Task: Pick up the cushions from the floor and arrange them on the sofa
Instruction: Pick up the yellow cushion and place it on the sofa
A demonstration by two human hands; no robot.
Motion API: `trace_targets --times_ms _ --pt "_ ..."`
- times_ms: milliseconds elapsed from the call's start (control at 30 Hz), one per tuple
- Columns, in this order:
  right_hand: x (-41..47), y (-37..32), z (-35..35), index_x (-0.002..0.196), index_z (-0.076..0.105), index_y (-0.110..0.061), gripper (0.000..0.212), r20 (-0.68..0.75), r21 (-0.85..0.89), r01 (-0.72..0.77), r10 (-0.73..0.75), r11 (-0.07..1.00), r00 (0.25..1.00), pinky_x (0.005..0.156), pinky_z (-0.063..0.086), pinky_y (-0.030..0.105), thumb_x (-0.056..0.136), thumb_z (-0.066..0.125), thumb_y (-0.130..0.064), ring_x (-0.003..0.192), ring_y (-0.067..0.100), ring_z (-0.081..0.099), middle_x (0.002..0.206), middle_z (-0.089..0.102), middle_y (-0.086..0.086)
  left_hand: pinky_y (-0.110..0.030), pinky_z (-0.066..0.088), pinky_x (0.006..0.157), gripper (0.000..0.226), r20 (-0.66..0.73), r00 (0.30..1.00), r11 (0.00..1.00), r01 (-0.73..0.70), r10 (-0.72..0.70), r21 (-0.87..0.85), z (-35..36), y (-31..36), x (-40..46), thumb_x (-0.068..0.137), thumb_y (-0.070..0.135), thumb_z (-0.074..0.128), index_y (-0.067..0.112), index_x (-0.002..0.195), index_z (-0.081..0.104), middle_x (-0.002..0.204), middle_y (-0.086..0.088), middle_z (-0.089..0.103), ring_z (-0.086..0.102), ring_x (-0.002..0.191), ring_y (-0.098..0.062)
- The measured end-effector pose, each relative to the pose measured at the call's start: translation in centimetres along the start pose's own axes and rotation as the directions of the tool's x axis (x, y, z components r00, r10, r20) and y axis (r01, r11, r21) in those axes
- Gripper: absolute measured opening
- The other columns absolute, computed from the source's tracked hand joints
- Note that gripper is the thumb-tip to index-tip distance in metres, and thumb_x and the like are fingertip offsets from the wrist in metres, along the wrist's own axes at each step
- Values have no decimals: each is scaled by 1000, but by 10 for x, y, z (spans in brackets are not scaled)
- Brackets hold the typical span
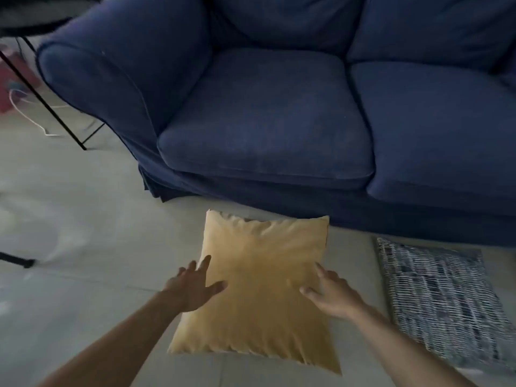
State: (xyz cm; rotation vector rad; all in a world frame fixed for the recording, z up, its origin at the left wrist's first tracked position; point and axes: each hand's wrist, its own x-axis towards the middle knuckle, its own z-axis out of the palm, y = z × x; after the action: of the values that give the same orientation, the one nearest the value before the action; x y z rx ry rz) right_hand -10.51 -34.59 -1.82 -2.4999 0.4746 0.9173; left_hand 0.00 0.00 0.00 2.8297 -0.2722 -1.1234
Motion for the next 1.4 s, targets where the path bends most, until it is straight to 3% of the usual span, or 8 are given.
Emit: trace_targets --times_ms 200,300,400,500,633,900,1067,1400 --pt "64 15 45 162 -26 -51 114 93 120 -35 24 992 995 121 44 51 85 46 -94 151 40 43 175 15 13 -56 42 120 149 82 996 966 62 -42 -251 48 -8 67 56 109 55 45 164 -26 168 -21 29 45 149 -45" --pt "82 27 60 159 -31 -55 120 93 254 8 -32 967 995 127 37 47 80 49 -97 159 37 35 178 7 15 -48 43 120 155 76 997 939 30 -4 -342 61 -15 85 53 108 60 47 159 -35 166 -24 36 49 147 -41" --pt "95 31 71 155 -31 -59 130 51 401 70 -99 914 994 129 36 47 69 56 -103 156 28 38 176 20 5 -41 43 119 156 47 998 906 -26 50 -422 67 -16 89 58 101 68 43 162 -32 166 -17 43 52 146 -35" --pt "99 27 75 161 -23 -55 129 -24 470 105 -106 876 994 126 37 43 76 69 -89 145 27 44 164 29 6 -39 38 122 152 -4 996 869 -75 84 -489 68 -14 86 67 89 78 36 166 -25 174 -8 30 45 153 -31" --pt "92 21 73 169 -10 -46 123 -77 509 158 -138 846 987 120 37 33 86 78 -68 133 14 43 162 32 1 -43 40 124 158 -28 997 861 -77 73 -503 67 -8 71 59 94 78 37 167 -22 174 -4 33 47 151 -29" --pt "38 7 49 170 -8 -38 124 -128 513 229 -190 827 973 121 29 27 87 82 -58 141 9 38 149 31 -11 -46 43 120 158 -115 993 846 -55 -8 -530 58 3 14 53 91 81 40 168 -14 167 3 45 52 147 -28" --pt "-29 -5 23 173 -2 -32 123 -140 518 196 -144 833 980 125 29 28 87 84 -54 157 18 35 168 31 1 -46 45 119 160 -112 994 854 -55 -3 -517 21 8 -50 52 94 80 39 168 -15 171 3 41 51 149 -26" --pt "-181 -62 -110 173 3 -30 118 -200 508 211 -124 835 972 118 27 22 89 84 -48 157 15 31 170 29 0 -46 48 113 155 -152 987 872 -115 47 -477 -134 35 -194 53 93 80 45 166 -15 166 4 46 55 144 -27"
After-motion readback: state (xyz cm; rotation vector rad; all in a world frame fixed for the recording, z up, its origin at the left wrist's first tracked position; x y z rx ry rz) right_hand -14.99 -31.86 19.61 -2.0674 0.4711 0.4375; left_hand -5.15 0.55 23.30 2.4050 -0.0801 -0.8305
